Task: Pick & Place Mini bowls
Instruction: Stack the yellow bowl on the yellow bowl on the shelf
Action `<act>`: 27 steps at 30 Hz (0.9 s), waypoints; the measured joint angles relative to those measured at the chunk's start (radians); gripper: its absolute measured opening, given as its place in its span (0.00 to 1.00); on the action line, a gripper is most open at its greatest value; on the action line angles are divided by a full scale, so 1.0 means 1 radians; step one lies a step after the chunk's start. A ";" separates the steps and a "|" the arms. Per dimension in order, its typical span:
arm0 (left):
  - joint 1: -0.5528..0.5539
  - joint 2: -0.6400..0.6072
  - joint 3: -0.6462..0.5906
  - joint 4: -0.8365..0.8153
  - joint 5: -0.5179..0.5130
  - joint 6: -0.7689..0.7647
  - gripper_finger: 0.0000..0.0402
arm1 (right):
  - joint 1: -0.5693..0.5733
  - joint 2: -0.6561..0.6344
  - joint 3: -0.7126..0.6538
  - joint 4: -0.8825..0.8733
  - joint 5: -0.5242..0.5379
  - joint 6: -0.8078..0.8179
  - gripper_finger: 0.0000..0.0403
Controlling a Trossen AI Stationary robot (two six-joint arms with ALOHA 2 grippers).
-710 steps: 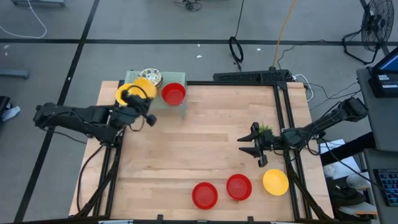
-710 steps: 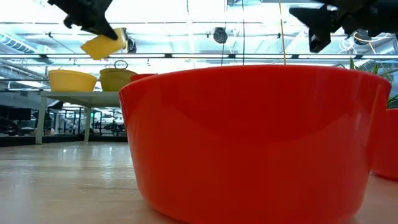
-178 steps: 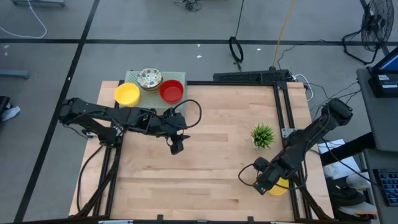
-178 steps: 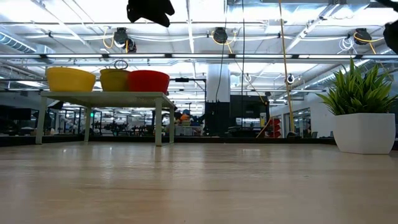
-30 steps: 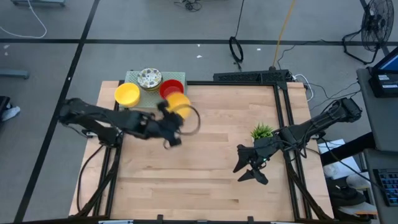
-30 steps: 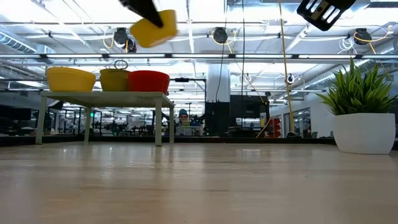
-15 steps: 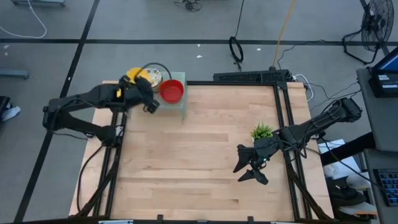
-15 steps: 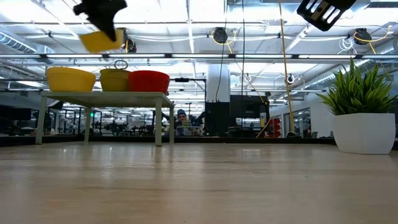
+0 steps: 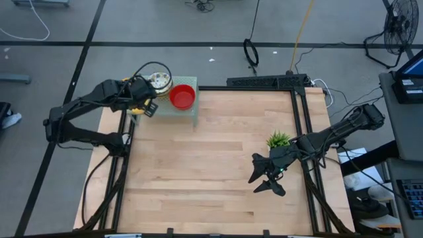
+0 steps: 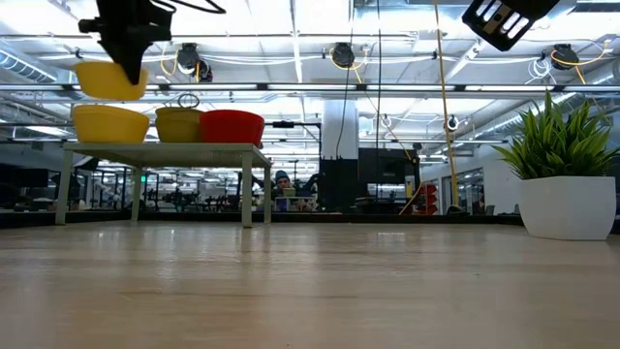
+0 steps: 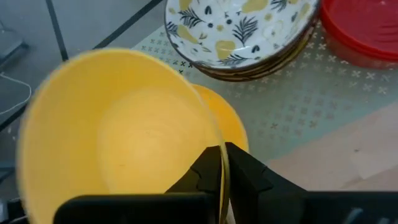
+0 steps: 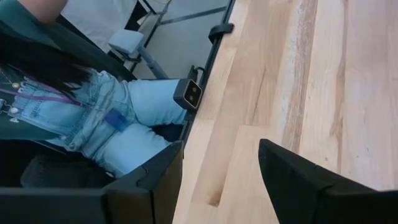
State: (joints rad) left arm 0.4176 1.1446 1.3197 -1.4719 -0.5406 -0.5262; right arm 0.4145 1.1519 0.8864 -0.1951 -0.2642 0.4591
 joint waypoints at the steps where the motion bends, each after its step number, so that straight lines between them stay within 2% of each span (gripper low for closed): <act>1: 0.007 0.000 0.000 0.001 0.001 0.000 0.05 | 0.000 0.000 0.000 -0.009 0.000 0.000 0.49; 8: 0.041 0.007 0.000 0.002 0.022 -0.001 0.02 | 0.000 0.000 -0.004 -0.048 0.000 0.000 0.49; 13: 0.053 0.008 0.000 0.002 0.053 -0.003 0.05 | 0.000 0.000 -0.028 -0.051 0.000 0.000 0.49; 19: 0.053 0.008 0.000 0.003 0.054 -0.008 0.02 | 0.000 0.000 -0.063 -0.050 0.000 0.000 0.49; 23: 0.053 0.008 -0.002 0.003 0.054 -0.026 0.04 | 0.000 0.000 -0.075 -0.050 0.000 0.000 0.49; 27: 0.053 0.013 -0.051 0.018 0.055 -0.029 0.05 | 0.000 0.000 -0.076 -0.049 0.000 0.000 0.49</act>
State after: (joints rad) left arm 0.4709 1.1574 1.2686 -1.4538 -0.4852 -0.5552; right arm 0.4145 1.1522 0.8108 -0.2443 -0.2638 0.4595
